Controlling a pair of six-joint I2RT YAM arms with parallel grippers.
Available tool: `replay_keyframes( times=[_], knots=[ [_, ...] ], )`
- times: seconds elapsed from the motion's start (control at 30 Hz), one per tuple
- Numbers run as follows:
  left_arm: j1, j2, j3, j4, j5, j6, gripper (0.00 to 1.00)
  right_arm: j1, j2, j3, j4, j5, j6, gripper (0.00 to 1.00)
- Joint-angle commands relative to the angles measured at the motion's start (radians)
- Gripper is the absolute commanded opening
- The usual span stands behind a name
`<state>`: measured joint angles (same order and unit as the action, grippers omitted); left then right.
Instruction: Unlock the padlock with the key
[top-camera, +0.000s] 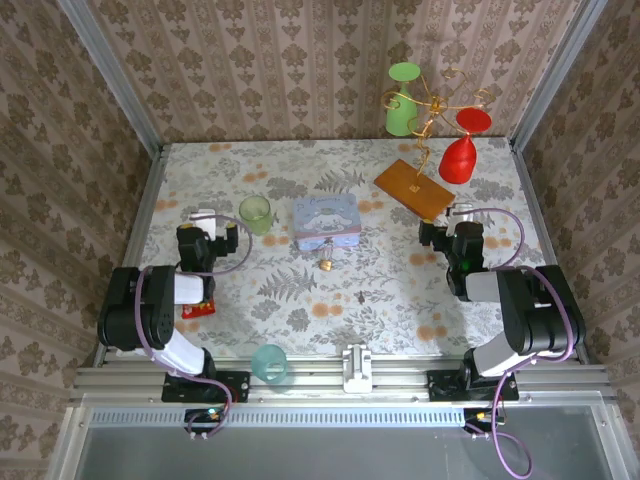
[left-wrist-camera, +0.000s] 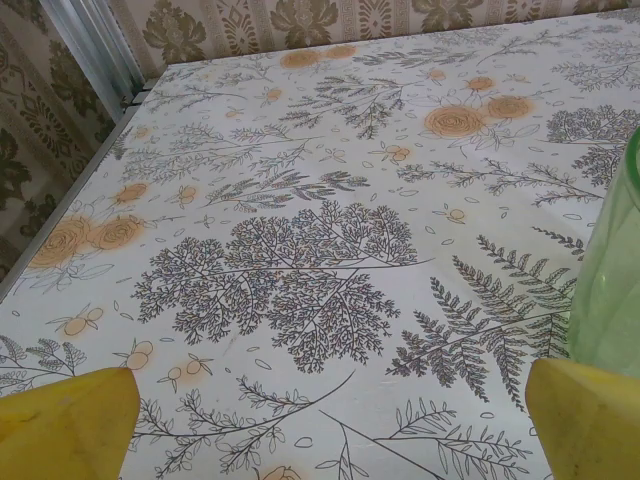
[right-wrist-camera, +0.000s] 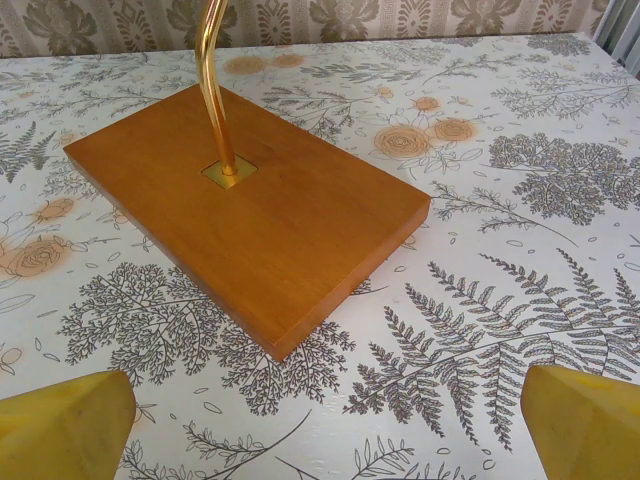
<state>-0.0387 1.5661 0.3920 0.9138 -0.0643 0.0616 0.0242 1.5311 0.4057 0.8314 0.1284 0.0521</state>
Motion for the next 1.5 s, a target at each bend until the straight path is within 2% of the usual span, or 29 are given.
replay_keyframes(
  times=[0.0, 0.9, 1.0, 1.13, 1.37, 1.47],
  knots=[
    [-0.002, -0.008, -0.007, 0.020, -0.005, 0.017, 1.00, 0.003, -0.002, -0.007, 0.038, 0.028, 0.002, 1.00],
    [-0.001, -0.008, -0.007, 0.019, -0.004, 0.017, 1.00, 0.003, -0.004, -0.008, 0.037, 0.028, 0.002, 1.00],
    [0.026, -0.010, 0.002, -0.001, 0.055, 0.000, 1.00, 0.004, -0.003, -0.006, 0.035, 0.028, 0.003, 1.00],
    [0.030, -0.010, 0.003, -0.003, 0.076, 0.002, 1.00, 0.003, -0.003, -0.007, 0.033, 0.027, 0.002, 1.00],
    [0.030, -0.012, -0.004, 0.010, 0.068, 0.001, 1.00, 0.003, -0.003, -0.010, 0.039, 0.027, 0.002, 1.00],
    [0.030, -0.034, -0.062, 0.108, 0.006, -0.024, 1.00, 0.005, -0.024, -0.006, 0.017, 0.015, -0.005, 1.00]
  ],
)
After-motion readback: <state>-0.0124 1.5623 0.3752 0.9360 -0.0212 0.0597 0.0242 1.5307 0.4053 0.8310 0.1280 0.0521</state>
